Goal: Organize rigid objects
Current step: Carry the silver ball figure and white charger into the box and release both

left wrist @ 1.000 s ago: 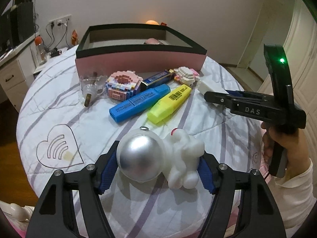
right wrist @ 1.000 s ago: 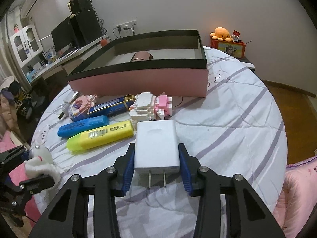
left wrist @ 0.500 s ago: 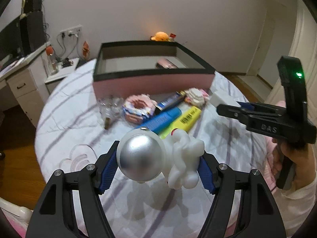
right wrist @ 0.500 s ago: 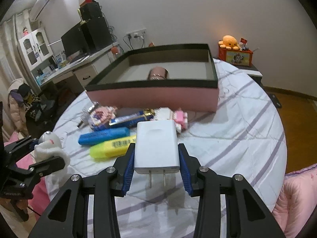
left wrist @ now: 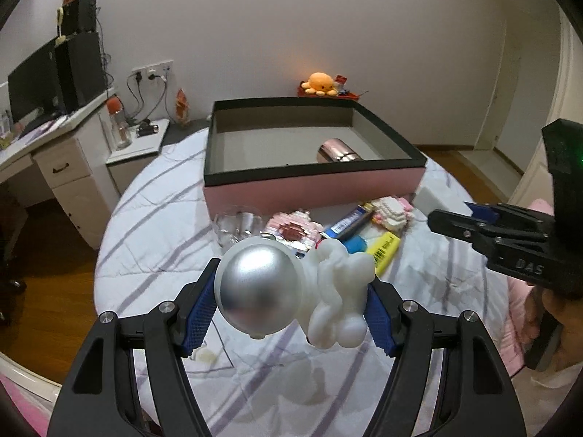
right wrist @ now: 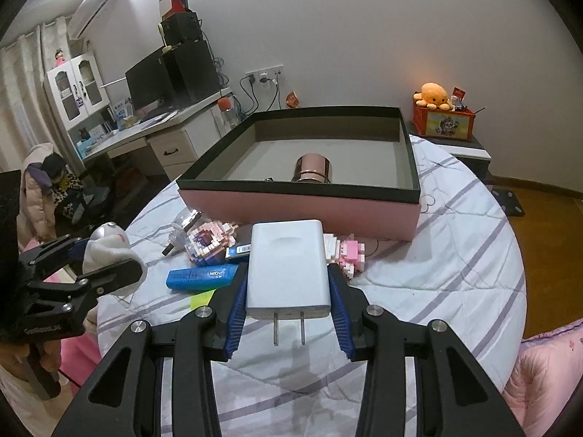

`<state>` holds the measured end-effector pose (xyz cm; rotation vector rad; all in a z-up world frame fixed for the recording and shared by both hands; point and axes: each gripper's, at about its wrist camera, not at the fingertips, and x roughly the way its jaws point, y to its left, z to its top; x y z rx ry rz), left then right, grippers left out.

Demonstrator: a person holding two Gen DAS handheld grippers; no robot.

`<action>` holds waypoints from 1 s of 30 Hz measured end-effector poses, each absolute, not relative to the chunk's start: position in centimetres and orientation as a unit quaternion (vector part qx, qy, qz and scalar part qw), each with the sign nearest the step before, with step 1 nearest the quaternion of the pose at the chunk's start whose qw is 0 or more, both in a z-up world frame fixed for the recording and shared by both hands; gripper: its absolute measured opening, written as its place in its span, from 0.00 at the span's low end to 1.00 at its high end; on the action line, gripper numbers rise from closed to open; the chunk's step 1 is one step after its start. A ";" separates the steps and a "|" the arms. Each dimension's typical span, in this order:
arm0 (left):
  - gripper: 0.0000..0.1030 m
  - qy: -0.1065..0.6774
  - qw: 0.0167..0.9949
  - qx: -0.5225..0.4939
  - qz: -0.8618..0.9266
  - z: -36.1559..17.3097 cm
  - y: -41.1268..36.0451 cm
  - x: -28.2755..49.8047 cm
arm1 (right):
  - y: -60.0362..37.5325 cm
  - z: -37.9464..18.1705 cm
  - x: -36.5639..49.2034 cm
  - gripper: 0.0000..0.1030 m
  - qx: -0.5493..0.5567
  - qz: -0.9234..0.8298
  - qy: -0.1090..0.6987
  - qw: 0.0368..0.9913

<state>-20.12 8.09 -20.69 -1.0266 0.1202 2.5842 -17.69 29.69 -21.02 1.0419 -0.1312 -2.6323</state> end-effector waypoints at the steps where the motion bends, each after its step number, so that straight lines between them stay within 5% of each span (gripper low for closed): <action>1: 0.70 0.042 0.178 -0.364 0.913 -20.7 8.1 -20.4 | 29.7 -20.9 -17.8 0.41 0.362 -0.919 -0.046 0.153; 30: 0.70 0.065 0.161 -0.343 0.923 -17.3 11.7 -29.2 | 31.6 -18.4 -23.1 0.41 0.339 -0.929 -0.034 0.146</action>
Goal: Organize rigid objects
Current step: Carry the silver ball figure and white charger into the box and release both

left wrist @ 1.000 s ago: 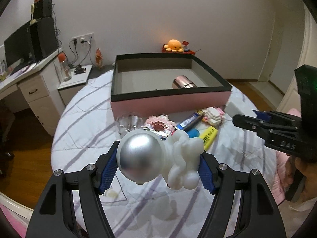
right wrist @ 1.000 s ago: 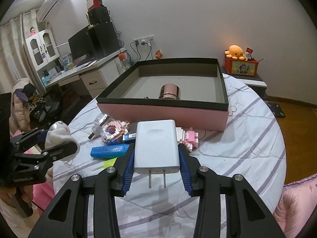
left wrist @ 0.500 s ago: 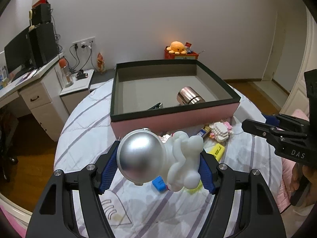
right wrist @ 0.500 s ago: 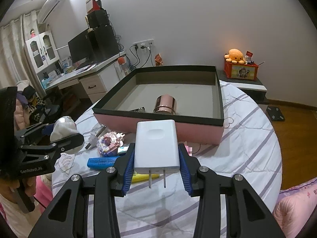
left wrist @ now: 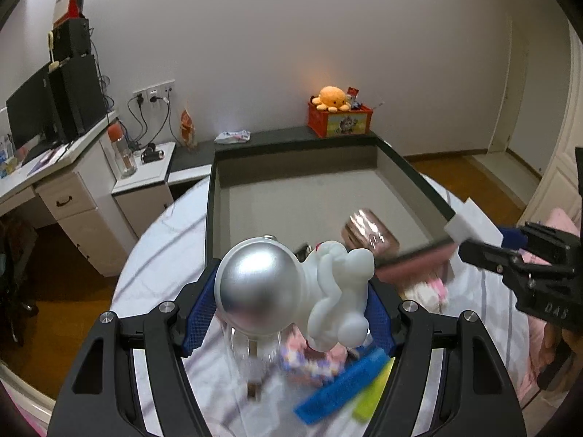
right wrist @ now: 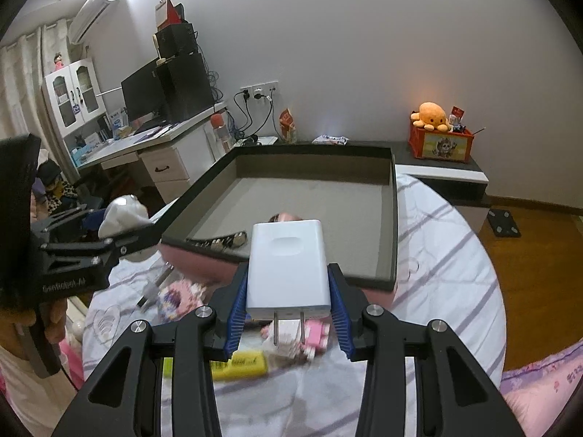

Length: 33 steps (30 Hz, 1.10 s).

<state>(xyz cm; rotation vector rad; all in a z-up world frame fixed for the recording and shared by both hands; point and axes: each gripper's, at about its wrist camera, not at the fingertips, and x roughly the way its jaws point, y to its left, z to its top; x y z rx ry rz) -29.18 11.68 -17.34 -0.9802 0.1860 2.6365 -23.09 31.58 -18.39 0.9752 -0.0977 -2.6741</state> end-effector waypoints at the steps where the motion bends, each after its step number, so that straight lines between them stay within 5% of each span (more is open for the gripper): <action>1: 0.70 0.065 0.159 -0.344 0.923 -17.2 11.9 -29.8 | 31.6 -18.4 -23.5 0.41 0.339 -0.929 -0.034 0.146; 27: 0.70 0.098 0.124 -0.413 0.897 -22.1 13.7 -40.1 | 31.4 -22.6 -32.8 0.41 0.405 -0.906 -0.002 0.125; 33: 0.79 0.089 0.133 -0.406 0.900 -21.2 13.4 -39.4 | 31.6 -21.8 -32.4 0.41 0.395 -0.912 -0.005 0.115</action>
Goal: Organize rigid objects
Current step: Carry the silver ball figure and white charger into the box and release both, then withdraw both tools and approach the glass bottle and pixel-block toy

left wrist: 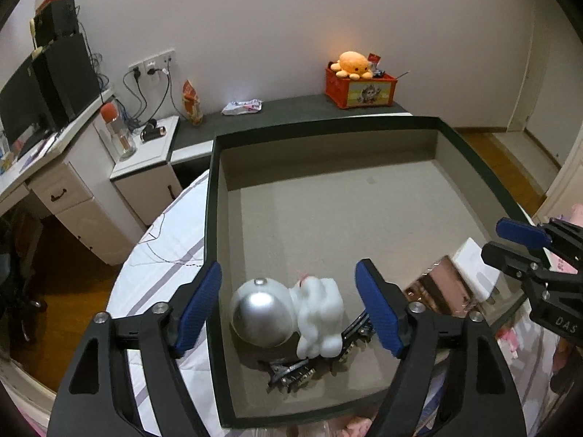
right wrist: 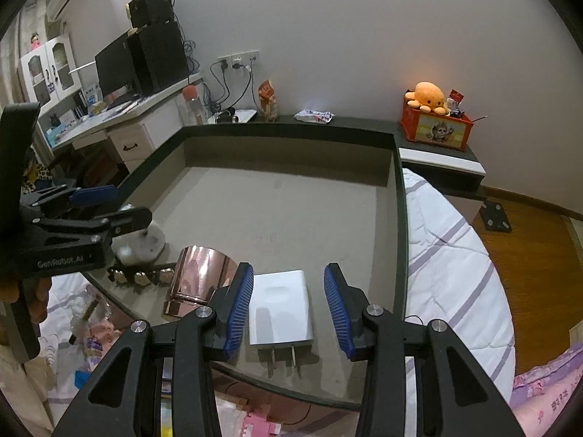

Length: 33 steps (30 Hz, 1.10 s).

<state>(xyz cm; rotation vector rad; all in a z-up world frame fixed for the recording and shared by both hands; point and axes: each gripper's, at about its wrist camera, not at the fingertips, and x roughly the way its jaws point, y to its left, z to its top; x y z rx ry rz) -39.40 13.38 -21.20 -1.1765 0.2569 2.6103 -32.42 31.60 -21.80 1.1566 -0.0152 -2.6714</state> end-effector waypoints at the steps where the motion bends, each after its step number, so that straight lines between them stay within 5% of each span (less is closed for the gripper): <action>1: 0.85 0.094 0.128 -0.400 0.903 -20.9 13.5 -39.0 | 31.6 -21.6 -32.3 0.42 0.393 -0.913 -0.006 0.113; 4: 0.96 0.101 0.120 -0.378 0.912 -19.7 13.1 -38.1 | 31.7 -20.9 -31.6 0.62 0.383 -0.917 -0.010 0.106; 8: 1.00 0.079 0.125 -0.363 0.920 -18.1 11.9 -37.0 | 31.6 -19.6 -30.0 0.67 0.367 -0.924 -0.014 0.107; 10: 1.00 0.076 0.118 -0.359 0.923 -17.6 11.2 -36.6 | 31.6 -19.1 -29.3 0.78 0.359 -0.928 -0.013 0.101; 33: 1.00 0.053 0.055 -0.350 0.933 -15.8 2.5 -30.0 | 33.3 -18.5 -21.2 0.78 0.351 -0.932 -0.045 0.080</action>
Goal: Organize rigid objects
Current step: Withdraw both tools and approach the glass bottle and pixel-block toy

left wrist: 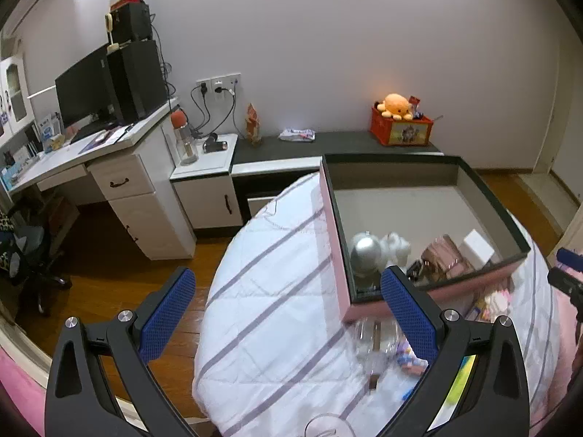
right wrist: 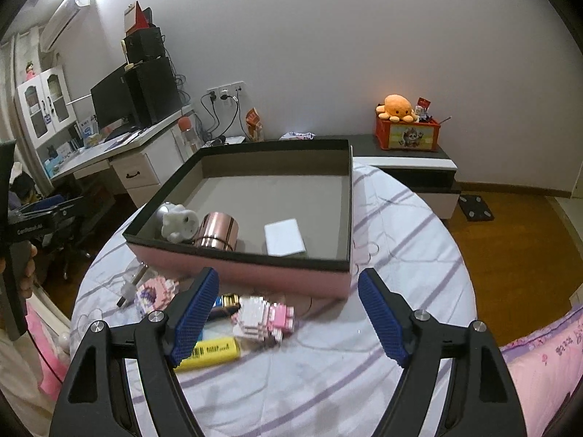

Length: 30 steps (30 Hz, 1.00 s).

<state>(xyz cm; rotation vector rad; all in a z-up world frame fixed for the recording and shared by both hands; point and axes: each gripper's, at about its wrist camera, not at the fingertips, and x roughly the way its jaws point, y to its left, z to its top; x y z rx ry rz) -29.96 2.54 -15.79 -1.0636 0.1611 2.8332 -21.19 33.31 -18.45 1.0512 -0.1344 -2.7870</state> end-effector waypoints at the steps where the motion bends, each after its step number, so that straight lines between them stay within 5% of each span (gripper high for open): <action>1: 1.00 0.056 0.055 -0.351 0.933 -15.9 2.5 -29.7 | 33.4 -18.6 -20.9 0.78 0.353 -0.931 -0.046 0.079; 16: 1.00 0.047 0.028 -0.351 0.935 -17.5 2.0 -26.2 | 32.8 -21.0 -19.9 0.78 0.379 -0.921 -0.047 0.079; 30: 1.00 0.051 0.043 -0.393 0.917 -19.6 4.1 -30.8 | 32.7 -22.3 -20.7 0.78 0.391 -0.916 -0.046 0.079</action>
